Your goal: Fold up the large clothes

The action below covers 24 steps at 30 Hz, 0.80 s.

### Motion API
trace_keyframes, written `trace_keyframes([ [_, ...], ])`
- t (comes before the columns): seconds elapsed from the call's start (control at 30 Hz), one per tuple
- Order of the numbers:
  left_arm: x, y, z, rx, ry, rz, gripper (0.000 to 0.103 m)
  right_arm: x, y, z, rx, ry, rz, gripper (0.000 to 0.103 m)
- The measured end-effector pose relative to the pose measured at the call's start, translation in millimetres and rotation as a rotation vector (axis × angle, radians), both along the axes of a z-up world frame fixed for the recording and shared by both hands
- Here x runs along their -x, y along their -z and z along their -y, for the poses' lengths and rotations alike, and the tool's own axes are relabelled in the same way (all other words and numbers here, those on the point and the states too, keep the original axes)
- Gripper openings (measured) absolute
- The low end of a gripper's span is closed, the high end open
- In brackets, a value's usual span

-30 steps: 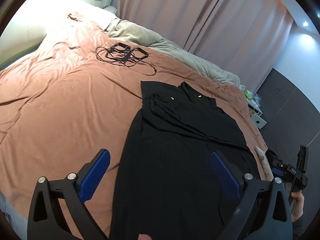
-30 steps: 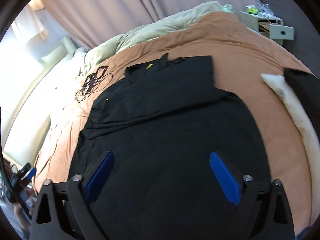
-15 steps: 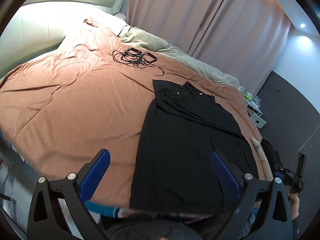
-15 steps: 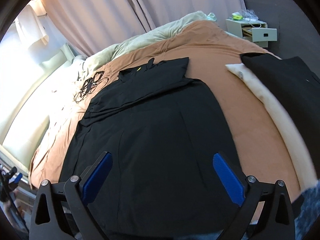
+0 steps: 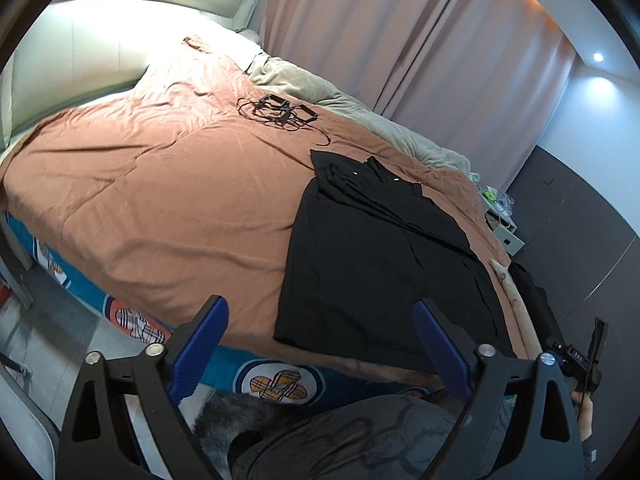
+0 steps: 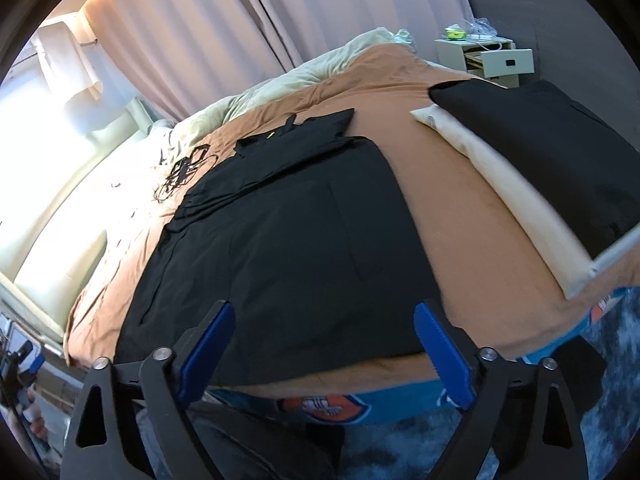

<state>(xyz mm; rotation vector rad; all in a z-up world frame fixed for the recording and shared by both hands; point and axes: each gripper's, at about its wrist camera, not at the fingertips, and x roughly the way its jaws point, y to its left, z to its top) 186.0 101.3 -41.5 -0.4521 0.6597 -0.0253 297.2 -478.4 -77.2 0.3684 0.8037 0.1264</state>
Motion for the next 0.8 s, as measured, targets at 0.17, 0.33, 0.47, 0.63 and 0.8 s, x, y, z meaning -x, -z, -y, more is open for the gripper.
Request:
trace_keyframes([
  [0.17, 12.2, 20.6, -4.1, 0.025, 0.005, -0.02, 0.082, 19.3, 13.2, 15.5, -0.036, 0.038, -0.008, 0.082],
  [0.33, 16.5, 42.2, -14.6, 0.063, 0.002, -0.033, 0.08, 35.0, 22.5, 22.4, -0.036, 0.038, -0.019, 0.08],
  [0.47, 8.0, 60.2, -27.8, 0.076, -0.011, -0.062, 0.075, 31.4, 27.2, 20.8, -0.032, 0.02, -0.012, 0.08],
  [0.63, -13.0, 87.0, -38.7, 0.112, -0.023, -0.097, 0.066, 15.6, 50.2, 23.6, -0.041, 0.035, -0.037, 0.077],
  [0.8, -43.7, 107.3, -37.7, 0.129, -0.001, -0.135, 0.061, -7.2, 68.1, 34.2, -0.055, 0.066, -0.058, 0.075],
])
